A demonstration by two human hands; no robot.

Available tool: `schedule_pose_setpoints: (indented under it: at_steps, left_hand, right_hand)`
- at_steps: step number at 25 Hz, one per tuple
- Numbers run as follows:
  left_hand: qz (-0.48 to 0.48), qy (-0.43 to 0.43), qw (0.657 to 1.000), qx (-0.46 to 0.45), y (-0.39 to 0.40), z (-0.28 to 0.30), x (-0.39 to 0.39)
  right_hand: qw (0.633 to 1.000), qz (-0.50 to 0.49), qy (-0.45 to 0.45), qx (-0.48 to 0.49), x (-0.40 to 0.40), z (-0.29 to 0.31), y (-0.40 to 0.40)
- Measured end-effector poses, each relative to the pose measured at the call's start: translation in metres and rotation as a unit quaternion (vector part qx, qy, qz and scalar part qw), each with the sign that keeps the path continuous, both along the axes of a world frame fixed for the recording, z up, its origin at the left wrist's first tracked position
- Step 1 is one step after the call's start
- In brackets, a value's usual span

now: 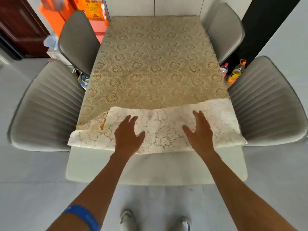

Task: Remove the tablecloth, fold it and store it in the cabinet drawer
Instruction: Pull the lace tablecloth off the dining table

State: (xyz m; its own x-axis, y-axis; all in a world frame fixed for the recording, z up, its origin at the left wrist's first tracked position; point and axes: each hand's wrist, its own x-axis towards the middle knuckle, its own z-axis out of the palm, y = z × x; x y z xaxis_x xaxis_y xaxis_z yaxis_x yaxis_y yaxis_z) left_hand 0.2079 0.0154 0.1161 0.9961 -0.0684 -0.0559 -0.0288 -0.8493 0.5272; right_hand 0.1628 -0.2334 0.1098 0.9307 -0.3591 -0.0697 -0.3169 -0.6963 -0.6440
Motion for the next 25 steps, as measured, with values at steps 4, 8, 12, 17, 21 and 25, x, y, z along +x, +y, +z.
schedule_pose_setpoints:
  at_steps: [4, 8, 12, 17, 21, 25]
  left_hand:
    - [-0.183, 0.094, 0.951, 0.229, -0.010, -0.076, -0.034]
    - [-0.188, -0.043, 0.943, 0.273, -0.023, -0.098, -0.027]
    - [-0.240, 0.034, 0.950, 0.197, -0.020, -0.076, -0.044]
    - [-0.298, 0.338, 0.875, 0.178, -0.015, -0.055, -0.146]
    - [-0.170, 0.312, 0.934, -0.030, -0.052, -0.046, -0.119]
    - [-0.225, 0.191, 0.944, 0.147, -0.096, -0.069, -0.092]
  right_hand:
    - [0.951, 0.158, 0.160, -0.210, -0.052, -0.073, 0.007]
    - [0.949, 0.127, 0.059, -0.284, -0.050, -0.093, 0.003]
    - [0.955, 0.141, 0.052, -0.257, -0.078, -0.078, -0.003]
    - [0.956, 0.184, 0.130, -0.190, -0.192, -0.065, -0.007]
    - [0.965, 0.165, 0.159, -0.129, -0.194, -0.059, -0.036]
    - [0.957, 0.195, 0.195, 0.088, -0.149, -0.055, -0.075]
